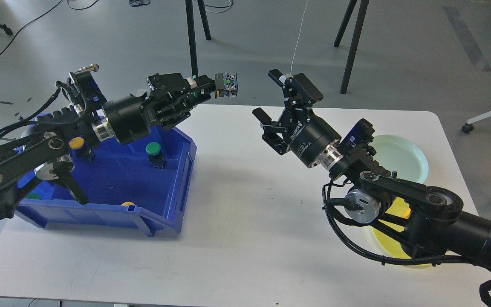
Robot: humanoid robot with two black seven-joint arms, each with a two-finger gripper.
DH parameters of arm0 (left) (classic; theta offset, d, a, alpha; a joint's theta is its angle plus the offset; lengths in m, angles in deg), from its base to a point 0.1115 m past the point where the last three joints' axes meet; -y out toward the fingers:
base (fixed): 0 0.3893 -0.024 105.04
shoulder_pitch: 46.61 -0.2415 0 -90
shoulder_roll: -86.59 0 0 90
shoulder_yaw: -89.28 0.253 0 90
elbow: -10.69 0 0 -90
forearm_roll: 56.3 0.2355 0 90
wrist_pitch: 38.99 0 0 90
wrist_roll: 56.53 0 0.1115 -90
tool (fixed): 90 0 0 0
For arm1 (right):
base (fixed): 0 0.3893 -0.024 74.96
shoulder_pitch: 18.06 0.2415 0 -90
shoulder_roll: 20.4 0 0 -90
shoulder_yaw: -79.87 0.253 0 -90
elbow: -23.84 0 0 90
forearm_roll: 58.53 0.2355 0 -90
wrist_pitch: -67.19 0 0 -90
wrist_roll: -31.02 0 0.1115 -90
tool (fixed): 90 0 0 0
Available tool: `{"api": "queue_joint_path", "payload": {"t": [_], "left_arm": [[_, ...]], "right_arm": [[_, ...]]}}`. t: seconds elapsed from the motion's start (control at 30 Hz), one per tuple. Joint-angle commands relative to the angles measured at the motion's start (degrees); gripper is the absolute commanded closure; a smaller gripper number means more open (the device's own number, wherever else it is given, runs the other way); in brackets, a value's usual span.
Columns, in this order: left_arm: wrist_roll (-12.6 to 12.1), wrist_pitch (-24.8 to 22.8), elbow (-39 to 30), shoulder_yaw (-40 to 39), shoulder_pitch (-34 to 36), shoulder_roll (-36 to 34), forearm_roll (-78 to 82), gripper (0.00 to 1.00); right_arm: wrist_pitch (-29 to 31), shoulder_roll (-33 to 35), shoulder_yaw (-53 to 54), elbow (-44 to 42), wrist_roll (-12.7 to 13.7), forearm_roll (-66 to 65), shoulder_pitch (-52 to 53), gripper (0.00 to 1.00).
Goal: Pass button and place on color plate
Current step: 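Lift the green button out of the bin with the left gripper, then bring the right gripper to the left gripper and grasp the green button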
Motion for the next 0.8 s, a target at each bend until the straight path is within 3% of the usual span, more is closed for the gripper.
{"api": "queue_joint_path", "payload": {"t": [0.0,0.43,0.6,0.77], "left_arm": [[0.0,0.0,0.0,0.0,0.0,0.0,0.0,0.92],[0.0,0.0,0.0,0.0,0.0,0.0,0.0,0.92],[0.0,0.0,0.0,0.0,0.0,0.1,0.0,0.92],[0.0,0.0,0.0,0.0,0.0,0.0,0.0,0.91]], "right_arm": [[0.0,-3.6,-0.4,-1.7,0.0,0.0,1.0,0.02],[-0.8,-9.4,-0.3,-6.2,0.0,0.2,3.8,0.05],[-1.7,-9.8,0.1,-7.2,0.0,0.3,4.0,0.11],[-1.7,-9.8,-0.1,-7.7,0.0,0.2,4.7,0.25]]}}
